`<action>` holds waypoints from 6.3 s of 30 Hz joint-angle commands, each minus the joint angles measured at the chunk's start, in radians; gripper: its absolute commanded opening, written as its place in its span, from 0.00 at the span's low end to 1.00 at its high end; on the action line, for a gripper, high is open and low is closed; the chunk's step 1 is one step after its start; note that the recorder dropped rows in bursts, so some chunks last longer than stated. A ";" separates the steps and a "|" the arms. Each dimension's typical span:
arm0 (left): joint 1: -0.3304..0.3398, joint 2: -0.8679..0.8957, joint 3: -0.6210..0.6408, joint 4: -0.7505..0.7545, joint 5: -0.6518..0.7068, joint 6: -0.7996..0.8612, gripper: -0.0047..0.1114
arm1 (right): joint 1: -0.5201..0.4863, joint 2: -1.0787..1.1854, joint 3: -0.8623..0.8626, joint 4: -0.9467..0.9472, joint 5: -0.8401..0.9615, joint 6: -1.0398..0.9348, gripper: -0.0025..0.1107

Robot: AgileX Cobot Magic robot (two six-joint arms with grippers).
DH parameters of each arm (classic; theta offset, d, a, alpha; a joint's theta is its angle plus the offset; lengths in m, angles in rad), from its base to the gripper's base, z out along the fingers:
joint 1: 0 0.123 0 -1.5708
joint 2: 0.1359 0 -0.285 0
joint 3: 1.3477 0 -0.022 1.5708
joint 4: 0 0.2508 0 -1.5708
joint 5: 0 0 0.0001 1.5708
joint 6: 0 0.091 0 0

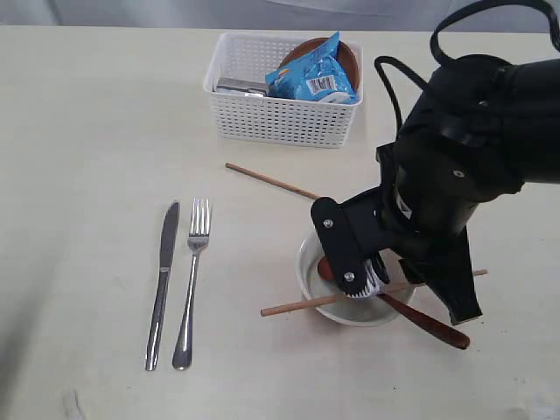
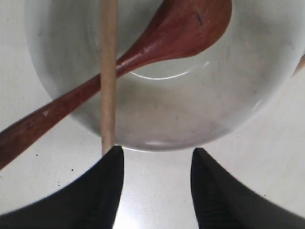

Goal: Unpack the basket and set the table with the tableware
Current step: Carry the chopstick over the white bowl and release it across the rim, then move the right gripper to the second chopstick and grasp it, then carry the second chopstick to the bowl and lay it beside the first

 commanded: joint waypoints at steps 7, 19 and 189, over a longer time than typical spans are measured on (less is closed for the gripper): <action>-0.006 -0.004 0.002 -0.002 -0.011 -0.004 0.04 | -0.006 -0.105 -0.067 -0.028 0.025 0.053 0.24; -0.006 -0.004 0.002 -0.002 -0.011 -0.004 0.04 | -0.115 0.037 -0.519 0.309 -0.082 0.722 0.24; -0.006 -0.004 0.002 0.011 -0.011 -0.004 0.04 | -0.015 0.174 -0.251 0.306 -0.022 0.033 0.02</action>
